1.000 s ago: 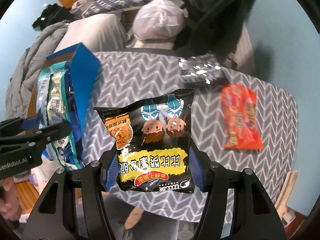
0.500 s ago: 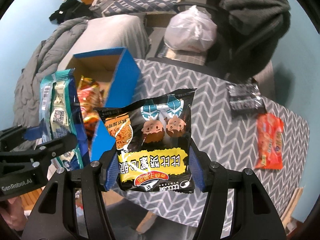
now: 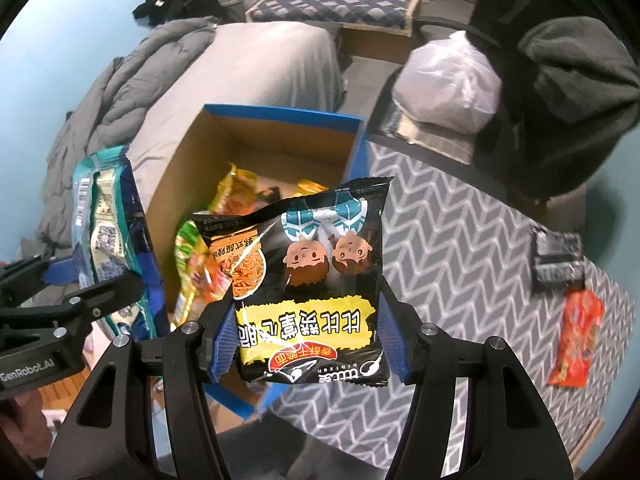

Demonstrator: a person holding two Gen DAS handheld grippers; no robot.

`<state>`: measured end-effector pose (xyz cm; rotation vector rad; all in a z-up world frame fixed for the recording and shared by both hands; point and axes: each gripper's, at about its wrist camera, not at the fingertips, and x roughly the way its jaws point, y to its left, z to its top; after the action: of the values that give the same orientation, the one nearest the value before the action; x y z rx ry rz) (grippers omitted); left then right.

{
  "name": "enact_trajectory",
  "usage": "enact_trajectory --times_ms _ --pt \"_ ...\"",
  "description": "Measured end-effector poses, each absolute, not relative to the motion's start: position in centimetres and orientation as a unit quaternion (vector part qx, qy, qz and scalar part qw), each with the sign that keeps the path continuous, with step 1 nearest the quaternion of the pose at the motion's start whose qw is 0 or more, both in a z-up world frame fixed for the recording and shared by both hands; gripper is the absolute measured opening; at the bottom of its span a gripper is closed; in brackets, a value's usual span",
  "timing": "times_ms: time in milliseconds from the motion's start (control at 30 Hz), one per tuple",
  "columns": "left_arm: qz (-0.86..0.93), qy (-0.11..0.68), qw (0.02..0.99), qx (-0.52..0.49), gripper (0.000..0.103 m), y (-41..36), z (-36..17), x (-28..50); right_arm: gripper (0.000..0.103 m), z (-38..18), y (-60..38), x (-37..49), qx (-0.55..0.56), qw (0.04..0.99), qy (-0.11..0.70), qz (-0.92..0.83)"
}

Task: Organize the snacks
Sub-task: 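Carry both bags over the cardboard box and open both tools to drop them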

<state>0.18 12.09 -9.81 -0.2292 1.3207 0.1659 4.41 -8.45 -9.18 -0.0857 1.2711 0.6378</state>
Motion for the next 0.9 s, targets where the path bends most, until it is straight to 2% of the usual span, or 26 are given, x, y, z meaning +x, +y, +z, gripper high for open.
enact_trajectory --times_ms 733,900 --pt "0.096 0.641 0.752 -0.119 0.060 16.4 -14.9 3.0 0.061 -10.8 0.0 8.9 -0.078 0.737 0.601 0.298" --pt "0.096 0.643 0.751 -0.120 0.060 16.7 -14.8 2.7 0.065 -10.7 0.1 9.1 -0.076 0.738 0.602 0.293"
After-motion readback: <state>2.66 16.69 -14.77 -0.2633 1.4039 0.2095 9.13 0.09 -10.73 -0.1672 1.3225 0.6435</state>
